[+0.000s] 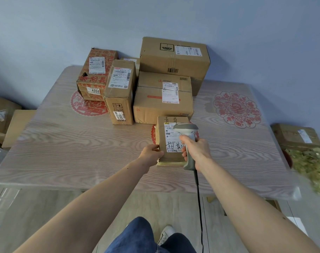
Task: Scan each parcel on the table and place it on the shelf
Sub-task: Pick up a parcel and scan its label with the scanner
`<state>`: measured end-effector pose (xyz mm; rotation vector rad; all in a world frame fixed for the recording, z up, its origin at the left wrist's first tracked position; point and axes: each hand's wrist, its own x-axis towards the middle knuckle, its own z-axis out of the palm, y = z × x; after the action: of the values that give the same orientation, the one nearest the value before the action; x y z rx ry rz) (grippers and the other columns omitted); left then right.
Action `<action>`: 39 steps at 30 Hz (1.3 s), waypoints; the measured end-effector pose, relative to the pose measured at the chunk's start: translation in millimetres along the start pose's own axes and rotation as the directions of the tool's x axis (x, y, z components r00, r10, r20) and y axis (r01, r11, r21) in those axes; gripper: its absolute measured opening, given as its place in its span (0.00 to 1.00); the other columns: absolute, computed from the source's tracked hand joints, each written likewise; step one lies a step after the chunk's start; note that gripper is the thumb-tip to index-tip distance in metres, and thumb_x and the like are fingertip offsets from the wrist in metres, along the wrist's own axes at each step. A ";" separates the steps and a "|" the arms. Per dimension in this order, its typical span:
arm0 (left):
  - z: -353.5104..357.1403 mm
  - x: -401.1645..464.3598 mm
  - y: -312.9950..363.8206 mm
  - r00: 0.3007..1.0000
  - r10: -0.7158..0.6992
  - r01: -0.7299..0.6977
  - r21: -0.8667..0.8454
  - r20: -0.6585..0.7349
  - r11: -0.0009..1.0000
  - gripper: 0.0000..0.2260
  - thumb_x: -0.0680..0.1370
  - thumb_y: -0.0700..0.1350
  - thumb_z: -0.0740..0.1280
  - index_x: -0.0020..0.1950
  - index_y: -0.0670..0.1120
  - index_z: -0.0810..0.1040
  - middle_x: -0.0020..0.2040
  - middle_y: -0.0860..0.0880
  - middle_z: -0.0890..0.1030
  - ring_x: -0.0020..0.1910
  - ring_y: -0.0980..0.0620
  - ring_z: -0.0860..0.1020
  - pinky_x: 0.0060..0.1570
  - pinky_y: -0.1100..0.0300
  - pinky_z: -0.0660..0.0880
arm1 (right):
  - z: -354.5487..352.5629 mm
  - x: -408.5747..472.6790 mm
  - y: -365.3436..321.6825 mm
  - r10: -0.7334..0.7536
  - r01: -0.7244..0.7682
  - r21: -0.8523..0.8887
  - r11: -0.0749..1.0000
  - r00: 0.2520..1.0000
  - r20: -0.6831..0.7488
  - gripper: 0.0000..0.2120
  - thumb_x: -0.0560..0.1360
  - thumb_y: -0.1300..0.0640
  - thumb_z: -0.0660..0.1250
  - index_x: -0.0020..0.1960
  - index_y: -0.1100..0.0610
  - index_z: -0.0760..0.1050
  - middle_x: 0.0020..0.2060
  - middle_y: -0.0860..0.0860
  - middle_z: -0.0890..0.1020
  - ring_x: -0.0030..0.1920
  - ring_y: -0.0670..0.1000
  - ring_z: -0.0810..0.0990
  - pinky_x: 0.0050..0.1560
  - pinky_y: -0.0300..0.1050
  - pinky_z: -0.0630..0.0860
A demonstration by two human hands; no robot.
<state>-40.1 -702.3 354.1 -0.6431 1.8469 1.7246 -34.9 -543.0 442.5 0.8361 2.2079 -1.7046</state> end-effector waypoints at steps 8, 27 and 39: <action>-1.0 2.4 17.9 1.000 0.019 -0.019 0.096 0.003 0.995 0.25 0.79 0.40 0.67 0.76 0.45 0.66 0.67 0.49 0.73 0.61 0.48 0.74 0.59 0.52 0.73 | -14.2 15.4 4.1 -0.074 0.067 -0.072 0.995 0.992 -0.102 0.12 0.72 0.49 0.72 0.43 0.58 0.79 0.33 0.53 0.83 0.29 0.48 0.79 0.27 0.39 0.75; 25.8 37.0 36.8 0.994 0.020 -0.032 -0.112 -0.110 0.993 0.20 0.78 0.40 0.67 0.70 0.50 0.72 0.56 0.51 0.83 0.55 0.50 0.81 0.54 0.55 0.77 | -57.9 135.8 65.8 -0.099 -0.027 -0.564 0.826 0.976 -0.192 0.20 0.75 0.41 0.70 0.54 0.57 0.78 0.48 0.55 0.82 0.48 0.59 0.81 0.42 0.47 0.73; 19.4 39.2 31.7 0.985 0.033 -0.055 -0.132 -0.167 0.990 0.25 0.74 0.40 0.73 0.69 0.48 0.73 0.56 0.50 0.83 0.53 0.52 0.82 0.45 0.61 0.77 | -59.7 157.4 90.8 0.016 -0.111 -0.646 0.755 0.988 -0.151 0.21 0.74 0.40 0.67 0.47 0.59 0.81 0.37 0.58 0.84 0.39 0.57 0.84 0.45 0.49 0.81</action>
<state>-89.2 -680.2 350.9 -0.8270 1.8771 1.8887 -102.0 -425.5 307.3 0.8274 2.5631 -0.7304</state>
